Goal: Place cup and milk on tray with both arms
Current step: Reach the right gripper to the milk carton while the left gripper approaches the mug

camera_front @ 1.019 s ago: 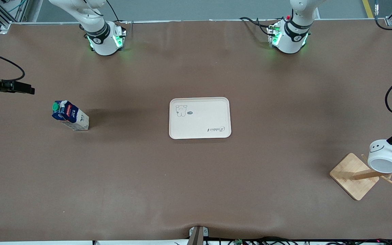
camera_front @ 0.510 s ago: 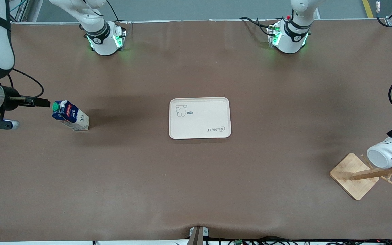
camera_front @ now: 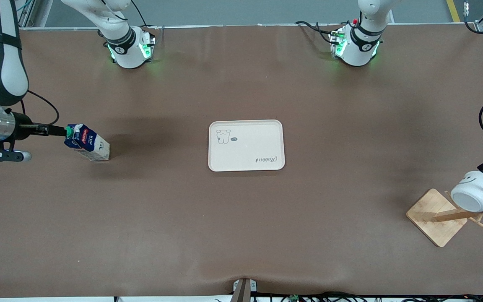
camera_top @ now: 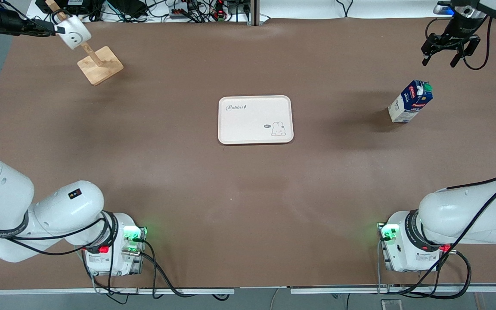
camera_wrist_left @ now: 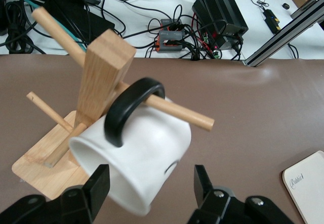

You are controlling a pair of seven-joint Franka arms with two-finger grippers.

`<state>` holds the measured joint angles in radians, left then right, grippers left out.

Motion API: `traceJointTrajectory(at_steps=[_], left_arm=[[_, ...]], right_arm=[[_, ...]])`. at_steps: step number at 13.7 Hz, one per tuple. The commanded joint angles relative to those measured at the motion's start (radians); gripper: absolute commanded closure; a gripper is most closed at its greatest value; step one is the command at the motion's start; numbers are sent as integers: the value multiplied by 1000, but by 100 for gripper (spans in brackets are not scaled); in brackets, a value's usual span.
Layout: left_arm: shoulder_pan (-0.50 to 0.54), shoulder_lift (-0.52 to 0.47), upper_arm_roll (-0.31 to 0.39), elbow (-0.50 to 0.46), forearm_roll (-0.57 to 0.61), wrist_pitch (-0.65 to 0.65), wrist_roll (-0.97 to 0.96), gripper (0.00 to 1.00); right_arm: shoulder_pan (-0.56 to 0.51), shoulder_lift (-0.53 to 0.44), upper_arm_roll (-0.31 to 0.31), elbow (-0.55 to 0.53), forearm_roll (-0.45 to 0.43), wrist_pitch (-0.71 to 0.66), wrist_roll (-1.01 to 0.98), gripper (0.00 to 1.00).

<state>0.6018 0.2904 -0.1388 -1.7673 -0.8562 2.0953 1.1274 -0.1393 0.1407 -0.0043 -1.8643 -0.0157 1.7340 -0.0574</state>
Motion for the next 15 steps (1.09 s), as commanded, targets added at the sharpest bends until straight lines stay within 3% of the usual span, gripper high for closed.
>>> traceJointTrajectory(at_steps=[1, 6, 12, 15], left_arm=[[-11, 22, -5, 23, -50, 6, 28, 25], [-26, 47, -5, 40, -60, 38, 28, 27], [-48, 47, -5, 51, -60, 48, 15, 56], [-50, 47, -5, 49, -58, 48, 15, 79]], right_arm=[[-22, -56, 14, -113, 0, 88, -45, 0], [-17, -102, 14, -214, 39, 153, -45, 0], [-14, -121, 15, -273, 39, 220, -67, 0], [-11, -116, 15, -291, 37, 257, -70, 0]])
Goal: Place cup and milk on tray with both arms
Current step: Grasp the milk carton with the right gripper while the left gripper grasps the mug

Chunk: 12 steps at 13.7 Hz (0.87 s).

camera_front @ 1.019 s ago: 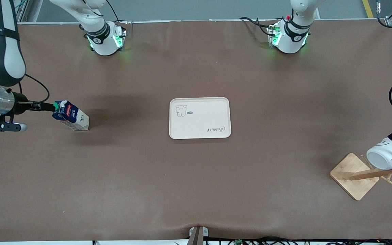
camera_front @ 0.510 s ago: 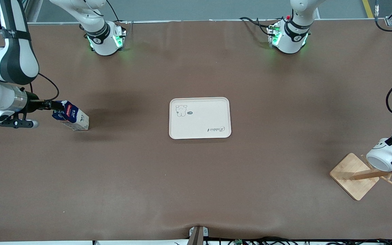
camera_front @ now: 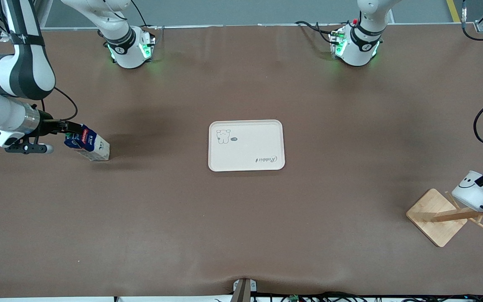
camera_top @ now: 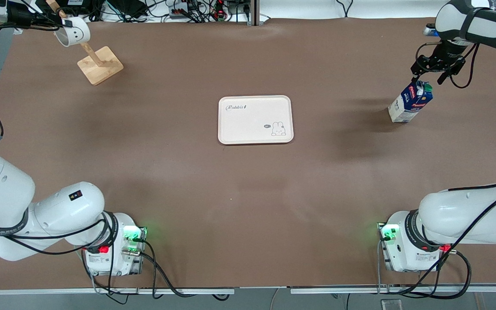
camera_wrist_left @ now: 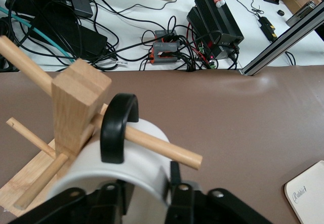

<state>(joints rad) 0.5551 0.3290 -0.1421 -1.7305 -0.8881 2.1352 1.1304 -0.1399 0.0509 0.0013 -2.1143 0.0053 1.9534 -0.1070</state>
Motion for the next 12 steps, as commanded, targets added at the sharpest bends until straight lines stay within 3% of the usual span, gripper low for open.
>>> traceJointTrajectory(at_steps=[1, 4, 9, 12], left_arm=[[-3, 8, -2, 12, -26, 8, 12, 85], [-17, 2, -2, 14, -25, 8, 9, 100], [-17, -48, -16, -12, -5, -6, -55, 100], [-17, -110, -34, -52, 83, -38, -177, 100]], right_arm=[[-10, -26, 9, -58, 16, 67, -32, 0], [-13, -23, 8, -84, 16, 107, -77, 0], [-20, -20, 8, -128, 16, 142, -95, 0], [-26, -19, 8, -133, 16, 153, -161, 50]])
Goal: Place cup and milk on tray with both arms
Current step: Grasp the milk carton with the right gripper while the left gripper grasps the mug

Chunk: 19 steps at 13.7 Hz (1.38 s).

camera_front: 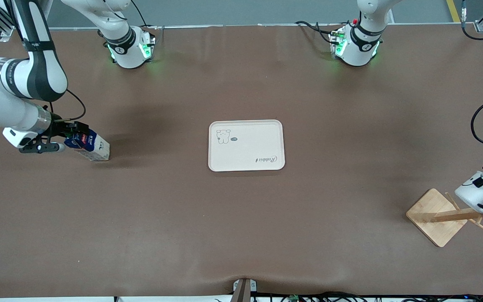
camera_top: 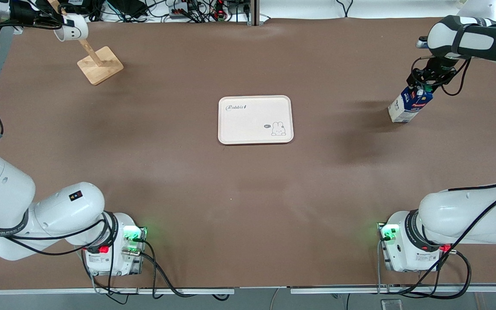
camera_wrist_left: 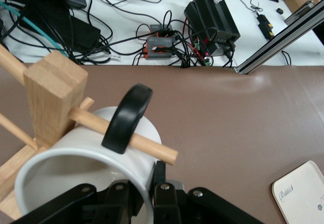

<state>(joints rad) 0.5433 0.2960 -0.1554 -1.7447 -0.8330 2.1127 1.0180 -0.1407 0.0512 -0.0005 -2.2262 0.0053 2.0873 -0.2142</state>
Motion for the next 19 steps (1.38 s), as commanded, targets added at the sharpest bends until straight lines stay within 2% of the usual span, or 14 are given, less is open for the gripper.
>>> traceJointTrajectory(at_steps=[1, 3, 4, 8, 13, 17, 19], left_arm=[[0, -89, -21, -38, 52, -72, -128, 100], [4, -107, -19, -32, 98, -147, -232, 100], [6, -115, -18, -33, 112, -157, -239, 100], [9, -121, -12, -36, 115, -243, -321, 100], [0, -140, -24, -30, 133, -260, -508, 100], [-13, -138, -93, 11, 229, -255, -668, 100], [-13, -136, -150, 33, 302, -252, -781, 100]], right_arm=[[-36, -19, 11, -21, 16, 19, -63, 66], [-39, -17, 11, -21, 16, 19, -65, 97], [-37, -19, 11, -20, 16, 17, -65, 100], [-37, -21, 11, -7, 16, 5, -67, 100], [-30, -21, 11, 54, 16, -52, -68, 100], [-27, -8, 11, 109, 15, -96, -70, 100], [-27, 1, 11, 138, 13, -111, -70, 100]])
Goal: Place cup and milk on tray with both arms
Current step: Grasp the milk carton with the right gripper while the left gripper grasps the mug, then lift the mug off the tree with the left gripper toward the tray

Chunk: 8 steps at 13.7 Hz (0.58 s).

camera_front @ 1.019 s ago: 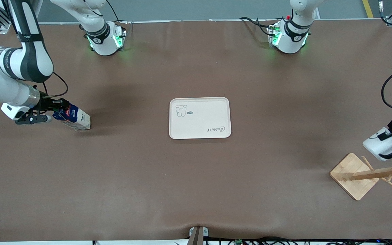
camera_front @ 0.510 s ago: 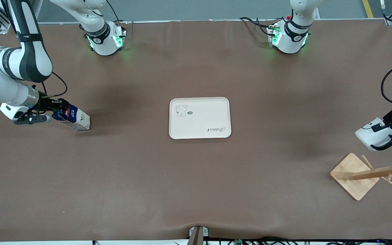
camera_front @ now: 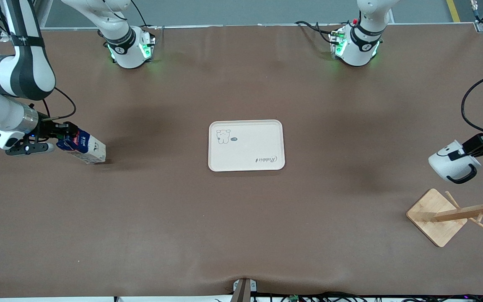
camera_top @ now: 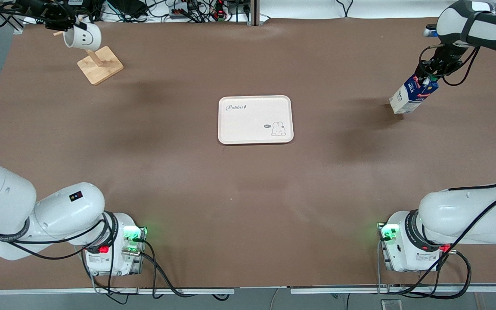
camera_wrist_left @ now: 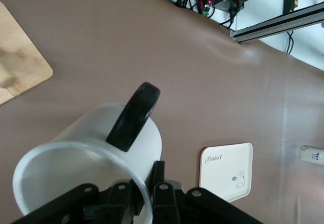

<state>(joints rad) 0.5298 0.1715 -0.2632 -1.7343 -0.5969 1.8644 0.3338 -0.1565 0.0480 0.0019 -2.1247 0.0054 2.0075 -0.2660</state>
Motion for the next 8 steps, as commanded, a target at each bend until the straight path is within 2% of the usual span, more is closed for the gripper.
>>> traceJointTrajectory(at_steps=[1, 4, 8], left_arm=[[1, -6, -75, 45, 116, -4, -160, 100], [-1, -3, -157, 59, 190, -4, -309, 100], [-17, -1, -253, 59, 278, 1, -504, 100]], right_arm=[[-11, 12, 9, 58, 10, -50, -21, 100], [-17, 47, 9, 132, 10, -116, -25, 100], [-11, 52, 9, 178, 8, -127, -22, 100]])
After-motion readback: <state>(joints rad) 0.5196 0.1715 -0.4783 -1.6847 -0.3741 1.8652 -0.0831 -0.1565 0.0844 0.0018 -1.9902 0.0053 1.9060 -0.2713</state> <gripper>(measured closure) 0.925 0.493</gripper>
